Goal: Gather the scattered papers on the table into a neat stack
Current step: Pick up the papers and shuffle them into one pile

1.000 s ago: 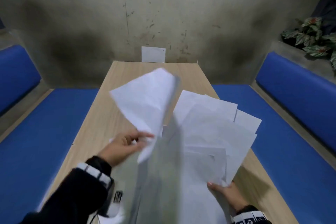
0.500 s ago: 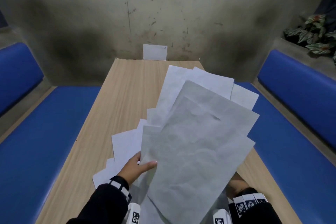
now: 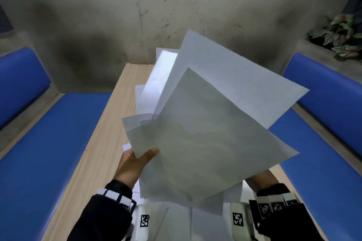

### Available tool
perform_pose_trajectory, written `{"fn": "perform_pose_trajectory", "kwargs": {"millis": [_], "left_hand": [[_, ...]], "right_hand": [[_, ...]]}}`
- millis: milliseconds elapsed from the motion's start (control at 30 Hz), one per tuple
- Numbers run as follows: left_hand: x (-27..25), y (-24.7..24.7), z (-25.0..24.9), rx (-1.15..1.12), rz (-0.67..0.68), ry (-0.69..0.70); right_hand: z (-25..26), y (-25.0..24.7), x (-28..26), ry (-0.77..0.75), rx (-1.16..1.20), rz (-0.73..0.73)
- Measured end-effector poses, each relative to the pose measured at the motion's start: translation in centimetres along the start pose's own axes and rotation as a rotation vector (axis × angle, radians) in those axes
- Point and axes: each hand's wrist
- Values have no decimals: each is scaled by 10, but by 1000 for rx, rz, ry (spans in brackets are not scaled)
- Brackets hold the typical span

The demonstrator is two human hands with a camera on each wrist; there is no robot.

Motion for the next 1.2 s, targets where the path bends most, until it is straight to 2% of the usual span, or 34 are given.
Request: {"fn": "perform_pose_trajectory", "kwargs": {"millis": [33, 67, 100, 133, 167, 200, 267, 300, 400, 500, 633, 767, 900, 1067, 1200], "left_hand": [[-2, -3, 4, -7, -31, -1], [-4, -7, 10, -10, -60, -6], [-4, -9, 15, -12, -83, -10], [-5, -12, 20, -24, -107, -19], [-6, -14, 25, -39, -118, -36], [-8, -16, 29, -50, -125, -63], [-11, -19, 34, -49, -108, -99], [-11, -20, 36, -49, -70, -108], [-13, -25, 33, -33, 115, -164], [-11, -33, 23, -93, 269, -240], [-7, -35, 24, -152, 303, -273], [-6, -27, 24, -12, 329, -251], [-6, -30, 11, -33, 408, -229], [-5, -23, 9, 82, 469, -262], [-2, -22, 4, 88, 462, -219]], "right_hand": [[13, 12, 0, 11, -375, -135], [8, 22, -7, 148, -632, -50], [3, 23, -11, 356, -576, -117], [5, 30, -17, 448, -449, -153], [10, 42, -25, 520, -369, -85], [8, 43, -32, 566, -444, -107], [-2, 45, -35, 663, -748, -184], [-4, 45, -34, 685, -791, -212], [-12, 41, -36, 644, -828, -442], [-11, 25, -41, 670, -796, -546], [-8, 23, -43, 805, -632, -517], [-16, 18, -41, 790, -629, -562], [-6, 18, -42, 792, -515, -516], [-6, 21, -42, 866, -560, -483], [-7, 25, -36, 781, -520, -497]]}}
Point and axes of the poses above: each hand's wrist, its own x-axis towards the middle knuckle, its own y-axis out of the palm, z = x × y, and after that the axes turned 3 degrees about -x, right-handed
